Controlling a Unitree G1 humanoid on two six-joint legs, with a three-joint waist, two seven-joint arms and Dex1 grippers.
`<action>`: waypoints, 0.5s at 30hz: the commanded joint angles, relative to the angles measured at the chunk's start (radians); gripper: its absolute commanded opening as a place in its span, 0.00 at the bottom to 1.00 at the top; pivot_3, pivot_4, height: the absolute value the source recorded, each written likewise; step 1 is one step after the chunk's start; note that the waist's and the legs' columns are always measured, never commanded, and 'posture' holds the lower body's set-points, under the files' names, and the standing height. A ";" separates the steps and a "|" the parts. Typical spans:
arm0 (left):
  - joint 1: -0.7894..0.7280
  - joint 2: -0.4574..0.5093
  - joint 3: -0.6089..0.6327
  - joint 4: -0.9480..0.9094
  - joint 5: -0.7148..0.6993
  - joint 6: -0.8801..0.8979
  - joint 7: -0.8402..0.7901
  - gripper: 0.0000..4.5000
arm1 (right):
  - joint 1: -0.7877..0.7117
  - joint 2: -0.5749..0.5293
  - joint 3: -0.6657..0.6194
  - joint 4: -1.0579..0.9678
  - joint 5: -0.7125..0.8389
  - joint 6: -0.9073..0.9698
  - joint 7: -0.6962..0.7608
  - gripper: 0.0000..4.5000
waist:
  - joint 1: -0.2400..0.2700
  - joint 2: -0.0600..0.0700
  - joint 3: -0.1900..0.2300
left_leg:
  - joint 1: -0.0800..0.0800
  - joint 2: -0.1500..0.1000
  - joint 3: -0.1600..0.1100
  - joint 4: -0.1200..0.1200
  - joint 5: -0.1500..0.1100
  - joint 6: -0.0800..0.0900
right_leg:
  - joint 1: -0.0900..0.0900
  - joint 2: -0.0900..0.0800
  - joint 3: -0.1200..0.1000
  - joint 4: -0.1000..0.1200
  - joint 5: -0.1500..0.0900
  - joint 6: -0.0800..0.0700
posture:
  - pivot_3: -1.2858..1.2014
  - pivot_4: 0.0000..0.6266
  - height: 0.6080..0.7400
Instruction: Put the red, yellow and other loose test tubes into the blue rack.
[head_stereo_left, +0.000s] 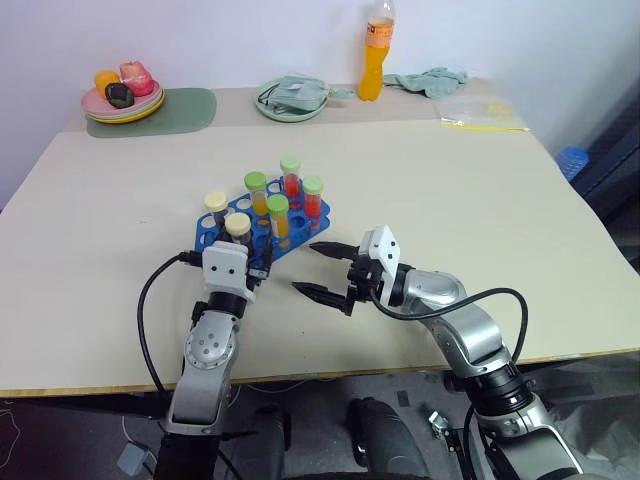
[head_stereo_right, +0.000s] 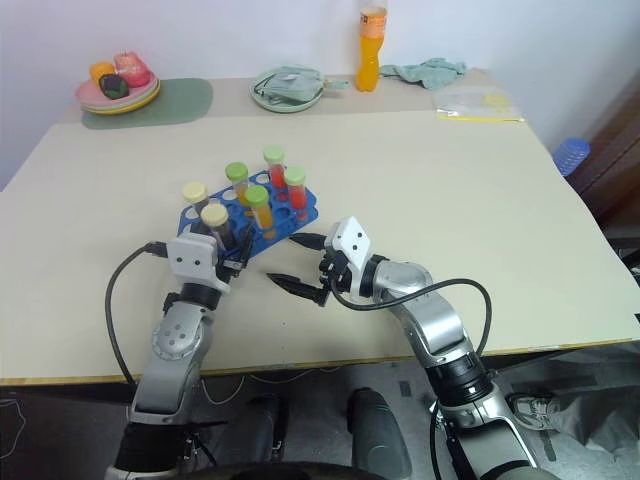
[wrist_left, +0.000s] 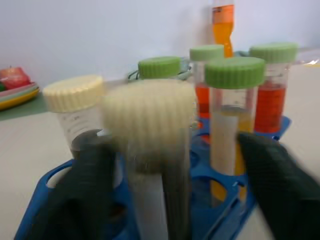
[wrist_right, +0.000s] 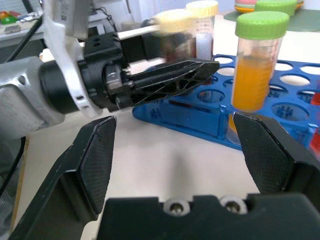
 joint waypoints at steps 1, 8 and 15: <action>0.077 0.042 0.068 -0.165 -0.108 0.038 -0.061 0.92 | -0.008 -0.057 -0.075 -0.067 0.044 0.033 0.020 0.92 | -0.001 0.000 0.000 | 0.000 0.000 0.000 0.000 0.000 0.000 | 0.000 0.000 0.000 0.000 0.000 0.000 | 0.52 0.24 1.00; 0.338 0.289 0.330 -0.394 -0.396 0.250 -0.278 0.92 | -0.002 -0.270 -0.237 0.000 0.073 0.058 0.092 0.92 | -0.002 0.000 0.000 | 0.000 0.001 0.001 0.000 0.000 0.000 | 0.000 0.001 0.000 -0.001 0.000 0.000 | 0.52 0.24 1.00; 0.451 0.419 0.552 -0.315 -0.471 0.304 -0.371 0.92 | -0.033 -0.406 -0.317 0.236 0.012 -0.067 0.147 0.92 | -0.003 0.000 0.000 | 0.000 0.001 0.001 0.000 0.000 0.001 | 0.001 0.001 0.000 -0.002 -0.003 -0.004 | 0.52 0.24 1.00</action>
